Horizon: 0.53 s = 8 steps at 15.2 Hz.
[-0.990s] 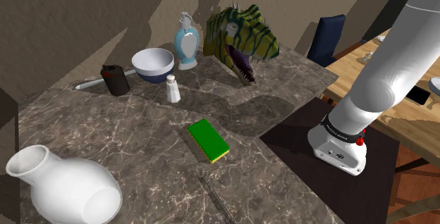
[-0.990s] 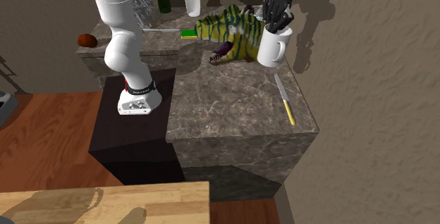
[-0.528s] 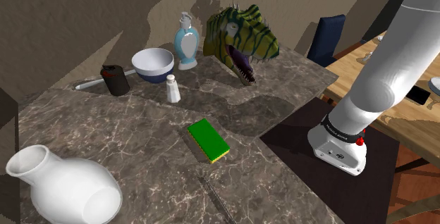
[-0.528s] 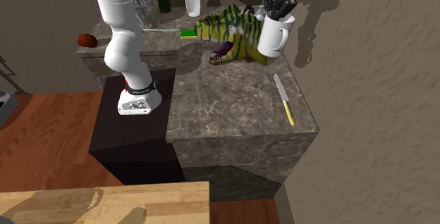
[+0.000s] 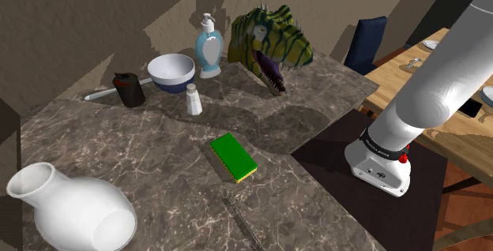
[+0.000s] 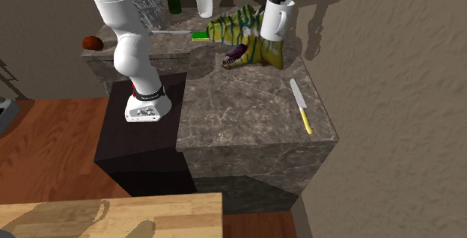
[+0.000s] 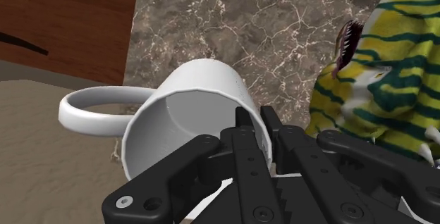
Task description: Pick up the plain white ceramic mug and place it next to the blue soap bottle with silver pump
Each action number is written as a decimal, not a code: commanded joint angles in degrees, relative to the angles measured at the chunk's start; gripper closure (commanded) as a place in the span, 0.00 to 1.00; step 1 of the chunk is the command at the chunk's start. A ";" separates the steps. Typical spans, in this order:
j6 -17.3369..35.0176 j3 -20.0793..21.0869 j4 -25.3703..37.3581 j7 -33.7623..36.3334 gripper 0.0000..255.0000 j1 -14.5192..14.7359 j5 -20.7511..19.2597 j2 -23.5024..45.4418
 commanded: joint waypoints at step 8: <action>0.71 6.97 -7.70 13.94 1.00 6.45 1.34 -6.16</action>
